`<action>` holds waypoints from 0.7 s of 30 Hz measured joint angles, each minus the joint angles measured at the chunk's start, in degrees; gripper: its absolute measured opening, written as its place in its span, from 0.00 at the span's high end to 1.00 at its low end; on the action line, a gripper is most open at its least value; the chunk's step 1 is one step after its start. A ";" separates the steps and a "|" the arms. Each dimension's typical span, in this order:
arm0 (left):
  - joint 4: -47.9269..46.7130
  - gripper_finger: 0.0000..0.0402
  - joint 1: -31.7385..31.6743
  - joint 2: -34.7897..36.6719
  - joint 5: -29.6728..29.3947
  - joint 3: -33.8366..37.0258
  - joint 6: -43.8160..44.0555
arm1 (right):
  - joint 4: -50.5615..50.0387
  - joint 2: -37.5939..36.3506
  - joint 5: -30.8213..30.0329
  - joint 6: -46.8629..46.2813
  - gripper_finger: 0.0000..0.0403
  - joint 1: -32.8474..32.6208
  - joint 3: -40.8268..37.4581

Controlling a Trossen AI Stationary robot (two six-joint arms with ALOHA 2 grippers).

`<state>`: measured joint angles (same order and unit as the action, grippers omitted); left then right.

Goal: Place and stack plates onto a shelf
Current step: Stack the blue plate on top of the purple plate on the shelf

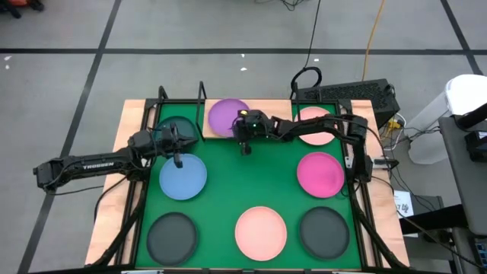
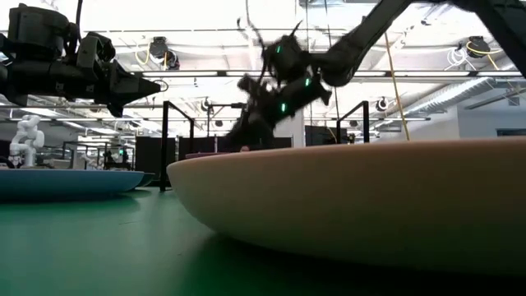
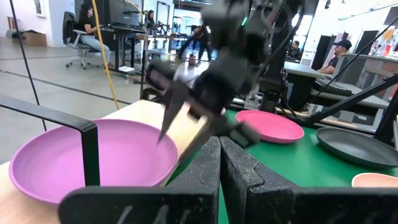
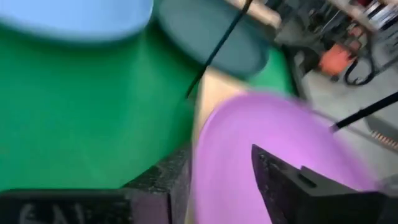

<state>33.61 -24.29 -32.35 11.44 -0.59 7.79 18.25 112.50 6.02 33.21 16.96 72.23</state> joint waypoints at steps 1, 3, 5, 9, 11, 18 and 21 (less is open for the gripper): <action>-0.01 0.99 0.01 -0.01 0.00 -0.01 -0.01 | -1.31 -1.94 0.00 -0.17 0.61 -0.47 0.00; -0.01 0.99 0.00 0.01 0.00 0.01 0.00 | -2.73 -5.70 0.05 -0.17 0.60 -1.68 0.00; 0.02 0.99 0.02 0.00 0.00 0.01 0.00 | -6.63 -10.21 0.07 -0.55 0.60 -3.02 0.02; 0.01 0.99 0.00 0.01 0.00 0.00 0.00 | -13.91 -19.23 0.07 -3.86 0.62 -6.27 -0.95; -0.01 0.99 0.00 -0.01 0.00 -0.01 -0.02 | -15.63 -23.96 0.09 -6.37 0.62 -8.10 -3.60; 0.00 0.99 0.00 0.01 -0.01 0.00 0.00 | -6.08 -41.17 0.11 -13.39 0.62 -16.20 -22.92; 0.01 0.99 0.00 0.01 0.00 -0.01 0.00 | 4.37 -47.32 0.09 -15.51 0.63 -19.09 -33.33</action>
<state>33.62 -24.29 -32.34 11.44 -0.60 7.79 22.62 65.18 6.11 17.70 -2.14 38.90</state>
